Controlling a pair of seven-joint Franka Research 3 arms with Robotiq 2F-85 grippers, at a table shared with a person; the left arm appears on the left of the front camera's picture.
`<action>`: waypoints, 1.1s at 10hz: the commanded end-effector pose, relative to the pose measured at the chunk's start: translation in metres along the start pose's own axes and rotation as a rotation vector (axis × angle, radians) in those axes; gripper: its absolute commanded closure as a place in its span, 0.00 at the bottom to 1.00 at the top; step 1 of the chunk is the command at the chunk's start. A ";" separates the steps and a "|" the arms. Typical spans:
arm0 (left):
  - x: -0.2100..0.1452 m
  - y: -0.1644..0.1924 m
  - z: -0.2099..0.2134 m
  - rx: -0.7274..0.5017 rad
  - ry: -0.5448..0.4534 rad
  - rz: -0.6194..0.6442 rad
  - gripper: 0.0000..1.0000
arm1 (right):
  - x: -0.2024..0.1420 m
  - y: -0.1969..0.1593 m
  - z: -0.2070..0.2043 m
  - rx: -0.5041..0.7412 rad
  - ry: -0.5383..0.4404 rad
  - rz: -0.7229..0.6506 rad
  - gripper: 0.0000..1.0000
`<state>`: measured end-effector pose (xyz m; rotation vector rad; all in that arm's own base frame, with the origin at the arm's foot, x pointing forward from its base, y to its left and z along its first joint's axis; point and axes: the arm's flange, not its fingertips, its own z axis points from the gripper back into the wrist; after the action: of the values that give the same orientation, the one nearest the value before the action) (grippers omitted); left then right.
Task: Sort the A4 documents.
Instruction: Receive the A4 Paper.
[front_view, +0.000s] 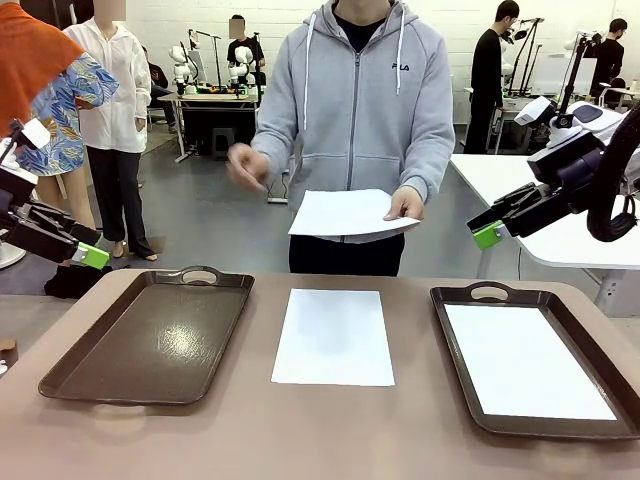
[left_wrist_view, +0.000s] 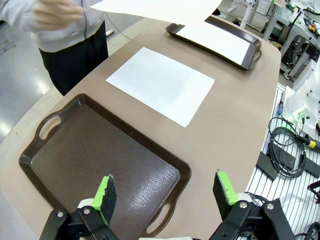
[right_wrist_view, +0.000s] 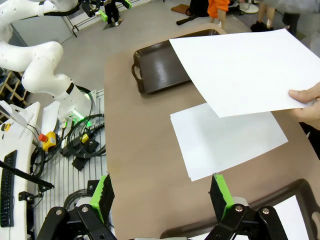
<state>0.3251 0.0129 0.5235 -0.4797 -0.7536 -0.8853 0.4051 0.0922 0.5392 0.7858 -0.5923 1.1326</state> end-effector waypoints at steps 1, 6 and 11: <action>-0.002 0.003 0.001 -0.011 -0.012 -0.022 0.00 | -0.001 0.001 0.000 0.000 0.000 0.008 0.00; -0.002 0.003 0.001 -0.011 -0.012 -0.022 0.00 | -0.001 0.001 0.000 0.000 0.000 0.008 0.00; -0.002 0.003 0.001 -0.011 -0.012 -0.022 0.00 | -0.001 0.001 0.000 0.000 0.000 0.008 0.00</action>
<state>0.3251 0.0129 0.5235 -0.4797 -0.7536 -0.8853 0.4051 0.0922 0.5392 0.7858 -0.5923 1.1326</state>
